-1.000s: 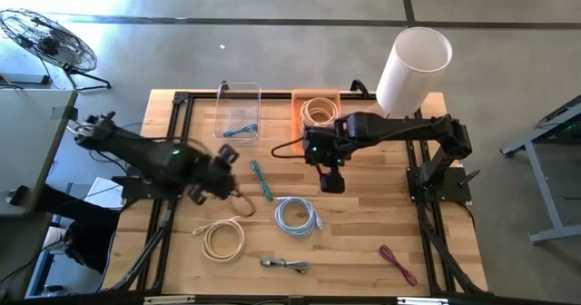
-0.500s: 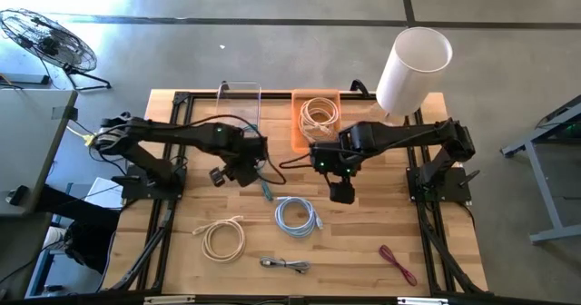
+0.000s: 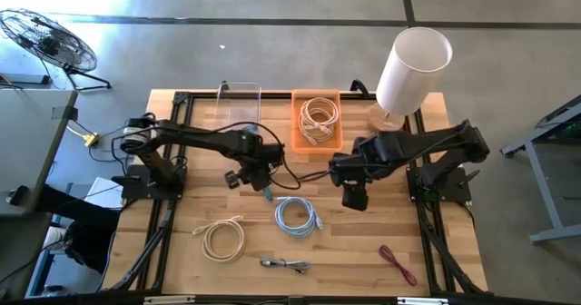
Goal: Pick & Place USB Port
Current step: Put the black and blue charger cable into the transparent bin
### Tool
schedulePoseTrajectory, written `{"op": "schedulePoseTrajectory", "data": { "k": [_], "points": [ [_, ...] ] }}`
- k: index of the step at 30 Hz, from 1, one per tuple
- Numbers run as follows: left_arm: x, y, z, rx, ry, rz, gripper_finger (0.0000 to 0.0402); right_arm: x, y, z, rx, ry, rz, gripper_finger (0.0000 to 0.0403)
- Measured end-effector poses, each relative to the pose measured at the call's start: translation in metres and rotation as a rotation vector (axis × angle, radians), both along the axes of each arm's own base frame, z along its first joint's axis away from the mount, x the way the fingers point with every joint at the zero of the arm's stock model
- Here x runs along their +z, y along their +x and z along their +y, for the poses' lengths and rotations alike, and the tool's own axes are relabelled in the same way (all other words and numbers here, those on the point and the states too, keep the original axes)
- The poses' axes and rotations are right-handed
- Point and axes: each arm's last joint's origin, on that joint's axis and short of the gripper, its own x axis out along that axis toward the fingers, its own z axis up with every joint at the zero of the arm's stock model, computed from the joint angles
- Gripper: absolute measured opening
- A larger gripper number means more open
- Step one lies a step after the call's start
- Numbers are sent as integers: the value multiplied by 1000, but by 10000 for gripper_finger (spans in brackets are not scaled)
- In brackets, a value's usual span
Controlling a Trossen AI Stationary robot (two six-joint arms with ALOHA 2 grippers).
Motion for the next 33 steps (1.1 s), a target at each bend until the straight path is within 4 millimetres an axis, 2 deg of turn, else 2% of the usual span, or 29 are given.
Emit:
{"op": "schedulePoseTrajectory", "data": {
  "k": [11,16,18,20,23,24,28,30,33],
  "points": [
    [-35,18,2,53,36,49,130,1,-3,3,15,-59,0,295],
    [-59,23,3,81,46,116,130,1,-3,3,31,-69,1,295],
    [-65,25,3,118,48,138,121,1,-3,3,31,-79,-1,295],
    [-72,26,3,148,56,160,95,1,-3,3,34,-92,-3,295],
    [-73,26,4,220,72,160,28,1,-3,2,38,-101,-4,295],
    [-73,26,4,249,74,161,20,1,-2,2,42,-109,-4,295],
    [-62,22,4,383,132,142,28,1,-2,1,47,-142,-10,295],
    [-54,13,6,430,171,198,19,1,-2,1,46,-143,-10,295],
    [-28,7,8,514,210,171,17,1,-2,1,45,-147,-11,295]
  ]
}}
